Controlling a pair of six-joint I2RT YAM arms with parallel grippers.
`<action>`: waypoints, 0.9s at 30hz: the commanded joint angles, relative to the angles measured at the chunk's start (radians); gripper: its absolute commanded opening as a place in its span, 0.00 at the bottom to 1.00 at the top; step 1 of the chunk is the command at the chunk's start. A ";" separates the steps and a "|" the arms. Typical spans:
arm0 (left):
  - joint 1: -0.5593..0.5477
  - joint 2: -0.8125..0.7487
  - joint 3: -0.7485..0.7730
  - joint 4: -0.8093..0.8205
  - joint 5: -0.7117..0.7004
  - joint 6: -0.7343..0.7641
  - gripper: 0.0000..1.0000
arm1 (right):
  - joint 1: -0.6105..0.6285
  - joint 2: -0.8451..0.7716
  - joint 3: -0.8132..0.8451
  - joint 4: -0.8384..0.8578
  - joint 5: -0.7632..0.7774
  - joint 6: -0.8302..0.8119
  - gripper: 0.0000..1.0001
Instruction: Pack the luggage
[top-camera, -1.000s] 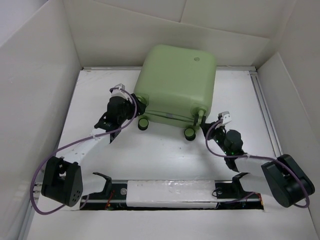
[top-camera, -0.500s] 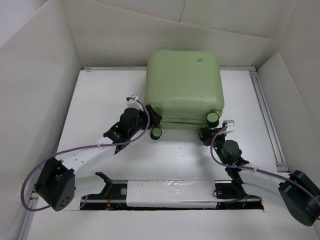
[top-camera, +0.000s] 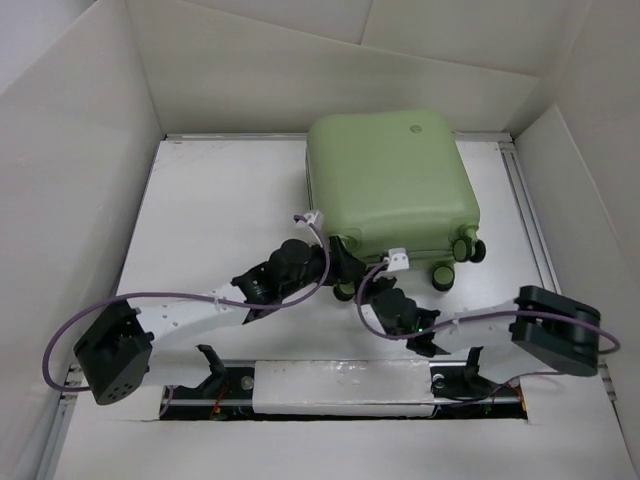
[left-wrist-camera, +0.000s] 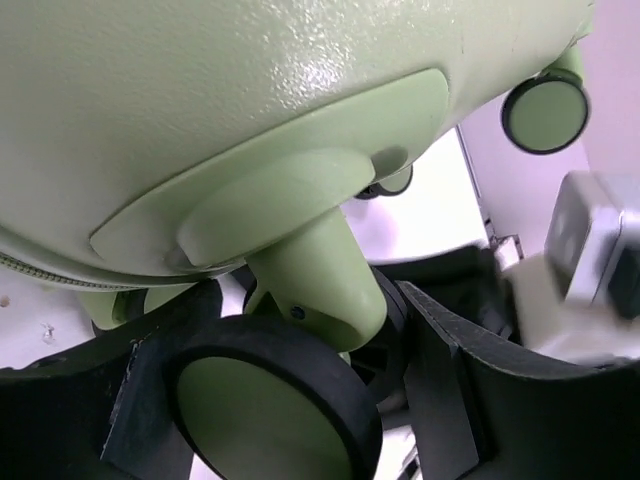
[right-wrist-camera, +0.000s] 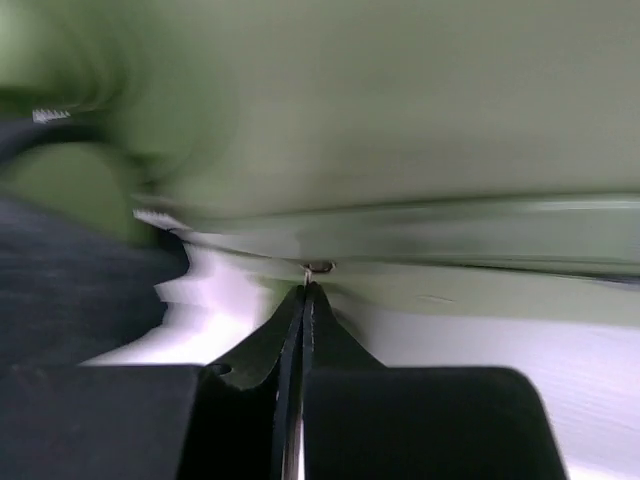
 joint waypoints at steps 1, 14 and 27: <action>-0.069 -0.064 0.058 0.230 0.123 -0.065 0.00 | 0.090 0.152 0.120 0.217 -0.207 -0.022 0.00; -0.069 -0.324 -0.018 0.080 -0.036 -0.050 0.09 | 0.216 0.145 0.095 0.251 -0.270 0.026 0.04; -0.026 -0.505 0.075 -0.339 -0.371 0.041 0.69 | 0.243 -0.632 0.066 -0.797 0.041 0.174 0.55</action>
